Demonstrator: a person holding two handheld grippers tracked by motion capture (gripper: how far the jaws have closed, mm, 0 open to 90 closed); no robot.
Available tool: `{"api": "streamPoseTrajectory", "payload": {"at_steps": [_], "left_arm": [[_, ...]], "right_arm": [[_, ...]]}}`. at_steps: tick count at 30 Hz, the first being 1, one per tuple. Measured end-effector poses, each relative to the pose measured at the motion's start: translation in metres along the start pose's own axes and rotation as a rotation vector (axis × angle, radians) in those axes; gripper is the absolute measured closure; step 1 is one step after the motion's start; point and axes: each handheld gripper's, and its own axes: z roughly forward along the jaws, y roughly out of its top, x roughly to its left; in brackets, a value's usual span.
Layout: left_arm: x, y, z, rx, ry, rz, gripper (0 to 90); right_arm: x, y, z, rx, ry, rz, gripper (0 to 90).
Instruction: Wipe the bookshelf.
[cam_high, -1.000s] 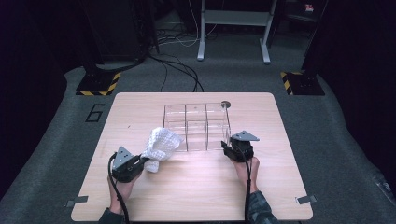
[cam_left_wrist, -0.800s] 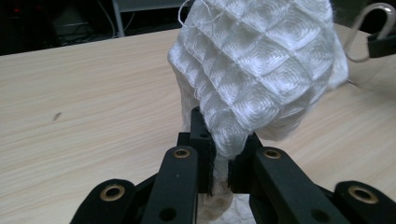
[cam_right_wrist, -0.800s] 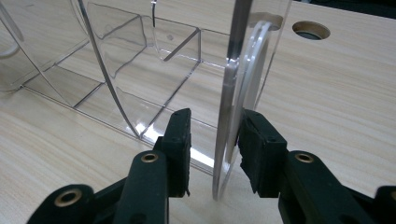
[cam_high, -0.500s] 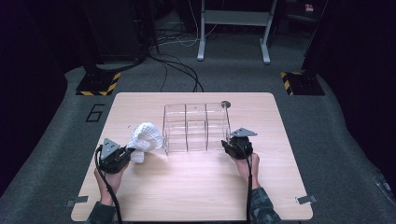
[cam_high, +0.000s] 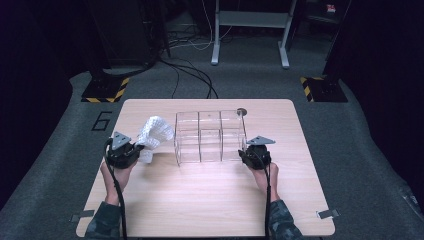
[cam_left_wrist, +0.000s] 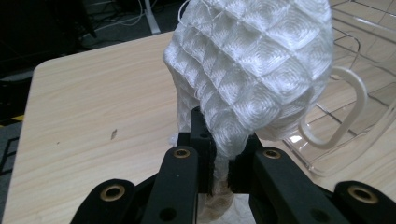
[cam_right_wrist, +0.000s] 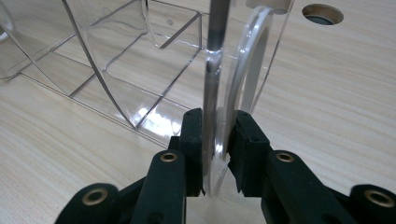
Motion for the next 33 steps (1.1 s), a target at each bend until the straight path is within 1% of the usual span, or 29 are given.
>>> {"api": "streamPoseTrajectory", "payload": {"at_steps": [1,2,3,4,5,7,8,10,11,13,14,17,18,22,23,24,25,26,28,29,30,31,32,33], "left_arm": [[-0.001,0.003,0.004,-0.004,0.0,0.011,84.1],[-0.001,0.003,0.004,-0.004,0.0,0.011,84.1],[-0.004,0.011,0.008,0.017,-0.011,0.024,84.1],[-0.006,0.015,0.011,0.029,-0.021,0.028,84.1],[-0.007,0.018,0.013,0.028,-0.022,0.033,84.1],[-0.008,0.025,0.018,0.04,-0.037,0.035,84.0],[-0.009,0.027,0.02,0.031,-0.042,0.03,84.0],[-0.01,0.033,0.024,0.028,-0.052,0.034,84.0],[-0.01,0.035,0.027,0.035,-0.066,0.032,84.0],[-0.012,0.037,0.034,0.054,-0.079,0.034,84.0],[-0.013,0.037,0.039,0.061,-0.085,0.037,84.0],[-0.017,0.036,0.049,0.1,-0.102,0.056,84.0],[-0.018,0.035,0.052,0.118,-0.113,0.065,84.0],[-0.022,0.03,0.062,0.173,-0.138,0.087,84.0],[-0.023,0.028,0.064,0.188,-0.139,0.107,84.0],[-0.024,0.027,0.066,0.204,-0.151,0.123,84.0],[-0.025,0.025,0.067,0.215,-0.156,0.131,84.0],[-0.027,0.022,0.069,0.21,-0.158,0.119,84.0],[-0.027,0.02,0.071,0.234,-0.17,0.146,84.0],[-0.029,0.018,0.072,0.229,-0.168,0.134,84.0],[-0.03,0.016,0.072,0.236,-0.174,0.145,83.9],[-0.031,0.015,0.072,0.24,-0.174,0.145,84.0],[-0.032,0.013,0.073,0.245,-0.178,0.15,83.9],[-0.032,0.012,0.072,0.256,-0.183,0.164,83.9]], "right_arm": [[0.0,0.0,0.0,-0.001,-0.001,0.0,76.0],[0.0,0.0,0.0,-0.001,-0.001,0.0,76.0],[0.0,0.0,0.0,0.001,-0.002,0.001,76.1],[0.0,0.0,0.0,0.0,-0.002,0.002,76.1],[0.0,0.0,0.0,-0.002,-0.004,0.003,76.1],[0.0,0.0,0.0,-0.006,-0.005,0.005,76.1],[0.001,0.0,0.0,0.0,-0.003,0.004,76.2],[0.001,0.0,0.0,-0.001,-0.006,0.005,76.3],[0.001,0.0,0.001,-0.003,-0.009,0.01,76.3],[0.001,0.0,0.001,-0.003,-0.008,0.01,76.3],[0.001,0.0,0.0,0.0,-0.006,0.003,76.4],[0.001,0.0,0.0,0.001,-0.007,0.004,76.4],[0.001,0.0,0.0,0.002,-0.007,0.003,76.5],[0.001,0.0,0.0,0.002,-0.008,0.002,76.4],[0.001,0.0,0.0,0.002,-0.007,0.003,76.5],[0.001,0.0,0.0,0.001,-0.007,0.004,76.5],[0.001,0.0,0.0,0.0,-0.008,0.004,76.4],[0.001,0.0,0.0,0.0,-0.008,0.004,76.5],[0.001,0.0,0.001,-0.003,-0.008,0.006,76.5],[0.001,0.0,0.001,-0.003,-0.008,0.007,76.5],[0.001,0.0,0.0,-0.001,-0.009,0.006,76.5],[0.002,0.0,0.001,-0.004,-0.011,0.013,76.5],[0.001,0.0,0.001,-0.004,-0.008,0.007,76.5],[0.001,0.0,0.0,-0.001,-0.009,0.004,76.5]]}}
